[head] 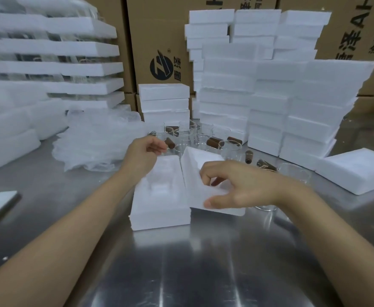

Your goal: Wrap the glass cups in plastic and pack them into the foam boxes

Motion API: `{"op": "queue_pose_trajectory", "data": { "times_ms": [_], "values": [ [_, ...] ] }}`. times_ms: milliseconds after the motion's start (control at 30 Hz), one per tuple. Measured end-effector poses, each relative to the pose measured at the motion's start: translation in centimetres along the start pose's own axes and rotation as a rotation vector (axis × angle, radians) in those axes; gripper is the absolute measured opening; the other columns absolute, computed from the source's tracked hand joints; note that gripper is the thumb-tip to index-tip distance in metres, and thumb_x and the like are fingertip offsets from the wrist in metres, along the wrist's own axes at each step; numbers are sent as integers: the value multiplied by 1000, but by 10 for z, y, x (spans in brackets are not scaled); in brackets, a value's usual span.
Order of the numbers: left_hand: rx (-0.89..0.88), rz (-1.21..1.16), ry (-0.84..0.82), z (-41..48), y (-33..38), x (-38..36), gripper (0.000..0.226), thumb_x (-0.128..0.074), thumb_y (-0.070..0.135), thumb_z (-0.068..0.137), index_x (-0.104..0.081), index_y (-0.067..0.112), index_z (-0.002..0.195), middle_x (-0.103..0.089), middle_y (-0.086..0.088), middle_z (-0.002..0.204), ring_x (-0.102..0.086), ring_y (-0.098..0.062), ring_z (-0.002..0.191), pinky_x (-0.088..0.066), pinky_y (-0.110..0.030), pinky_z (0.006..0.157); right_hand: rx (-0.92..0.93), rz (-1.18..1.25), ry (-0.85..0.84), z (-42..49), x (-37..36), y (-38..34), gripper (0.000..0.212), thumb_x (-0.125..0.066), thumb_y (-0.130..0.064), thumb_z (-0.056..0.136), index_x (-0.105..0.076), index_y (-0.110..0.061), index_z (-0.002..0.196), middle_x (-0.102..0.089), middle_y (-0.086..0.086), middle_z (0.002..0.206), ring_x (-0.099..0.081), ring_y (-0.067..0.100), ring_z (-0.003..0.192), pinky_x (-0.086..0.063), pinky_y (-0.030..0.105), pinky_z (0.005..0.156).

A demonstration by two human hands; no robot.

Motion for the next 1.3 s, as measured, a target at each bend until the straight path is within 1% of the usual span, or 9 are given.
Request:
{"op": "queue_pose_trajectory", "data": {
  "times_ms": [167,267,367,533,667,800,1033,1200,1300],
  "values": [
    [18,-42,1,-1,-2,0,60,-22,-32,66,-64,8,81,-63,-3,74,-59,-14,73,-49,-11,70,-85,-123,-66,0,-3,14,20,-74,-32,76,-58,-28,88,-58,-17,94,-54,1,92,-46,28,89],
    [5,-93,60,-4,1,0,59,-20,-31,66,-64,3,86,-62,-4,74,-59,-15,71,-50,-12,70,-96,-64,9,4,-9,7,43,-79,-50,67,-49,-36,94,-58,-18,97,-54,-4,91,-47,18,81],
    [-6,-170,155,-8,4,-2,56,-22,-29,67,-63,4,84,-61,-4,73,-58,-14,70,-51,-14,69,-38,-183,86,8,-18,-2,63,-66,-72,64,-36,-50,115,-41,-24,108,-52,-1,87,-47,26,78],
    [101,-380,312,-8,0,3,40,-34,-16,78,-63,9,69,-62,-5,70,-60,-6,64,-49,-15,67,-10,-399,114,14,-30,-3,47,-52,-75,75,-55,-41,106,-26,-21,120,-50,7,84,-35,23,68],
    [170,-461,278,-6,-4,1,35,-38,-8,81,-66,9,69,-67,-7,78,-63,-16,76,-49,-24,78,-50,-321,123,15,-28,7,44,-56,-73,74,-56,-40,103,-27,-23,117,-50,3,78,-25,9,59],
    [185,-453,220,-8,-7,-4,34,-42,-2,81,-72,12,72,-73,-6,95,-64,-19,96,-48,-32,90,-87,-267,136,15,-25,17,43,-59,-71,74,-56,-39,103,-28,-21,116,-50,2,80,-28,6,57],
    [137,-456,82,-9,-6,-15,36,-40,-4,83,-71,10,71,-74,-4,95,-63,-25,109,-43,-33,104,-145,-246,165,14,-16,37,42,-59,-71,73,-57,-40,101,-29,-20,116,-49,2,83,-26,6,63],
    [89,-427,24,-14,-5,-19,36,-41,-4,86,-72,11,72,-74,1,88,-64,-15,102,-44,-25,99,-174,-277,149,10,-9,48,43,-57,-71,74,-56,-39,102,-29,-21,118,-48,-2,81,-31,13,66],
    [70,-302,42,-15,1,-21,37,-43,0,88,-72,16,71,-71,14,78,-62,5,85,-42,-8,83,-185,-352,213,7,1,46,54,-34,-82,74,-50,-45,110,-34,-25,122,-52,1,81,-37,25,69]
  ]
}}
Point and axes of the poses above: each hand's wrist, its own z-axis towards the middle knuckle, its own x-axis out of the back of the hand, y = z × x, the point moved 4 cm from there along z, towards the middle knuckle
